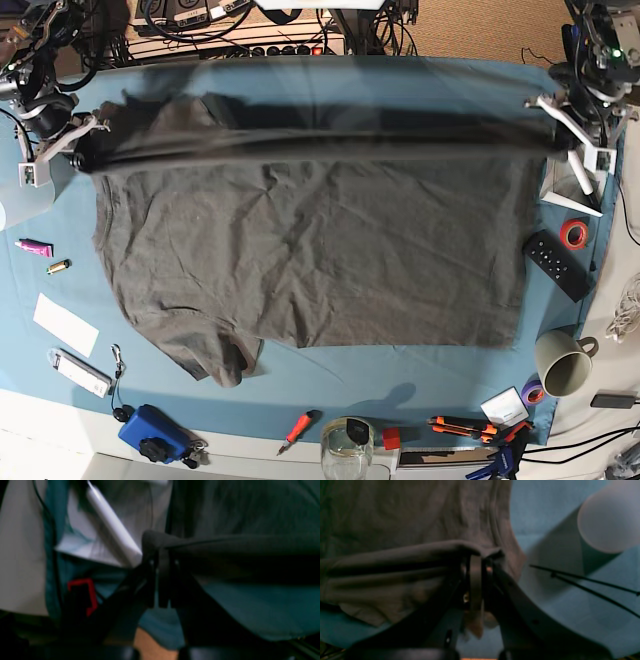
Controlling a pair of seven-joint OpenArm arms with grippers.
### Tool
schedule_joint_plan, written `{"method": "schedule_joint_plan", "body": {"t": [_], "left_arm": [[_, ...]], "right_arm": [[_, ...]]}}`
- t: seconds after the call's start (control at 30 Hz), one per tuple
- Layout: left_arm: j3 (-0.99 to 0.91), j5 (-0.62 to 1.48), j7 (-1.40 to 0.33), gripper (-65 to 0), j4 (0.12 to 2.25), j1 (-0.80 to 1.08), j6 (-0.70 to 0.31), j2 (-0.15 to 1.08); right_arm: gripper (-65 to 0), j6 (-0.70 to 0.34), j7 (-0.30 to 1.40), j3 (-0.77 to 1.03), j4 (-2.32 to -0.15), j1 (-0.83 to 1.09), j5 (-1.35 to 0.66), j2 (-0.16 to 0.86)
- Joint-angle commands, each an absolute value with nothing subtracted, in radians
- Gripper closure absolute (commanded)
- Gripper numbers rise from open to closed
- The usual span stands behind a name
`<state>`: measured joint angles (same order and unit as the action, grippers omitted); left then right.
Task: Fold the T-shirt properly
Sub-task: 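Lay the held shoulder edge down toward the hem with both grippers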
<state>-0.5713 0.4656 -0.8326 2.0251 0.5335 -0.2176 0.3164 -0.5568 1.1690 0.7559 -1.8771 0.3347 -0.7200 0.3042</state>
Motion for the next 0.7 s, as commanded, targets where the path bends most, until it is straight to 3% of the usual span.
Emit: {"method": "schedule_joint_plan", "body": {"t": [0.0, 0.67], "left_arm": [[-0.584, 0.446, -0.811, 0.0, 2.04, 0.525, -0.204, 0.335], [-0.487, 0.392, -0.775, 0.0, 1.918, 0.369, -0.206, 0.335]], "right_arm": [[0.0, -0.548, 1.139, 0.765, -1.888, 0.329, -0.706, 0.327], [0.0, -0.543, 1.137, 0.754, -1.676, 0.148, -0.683, 0.33]]}}
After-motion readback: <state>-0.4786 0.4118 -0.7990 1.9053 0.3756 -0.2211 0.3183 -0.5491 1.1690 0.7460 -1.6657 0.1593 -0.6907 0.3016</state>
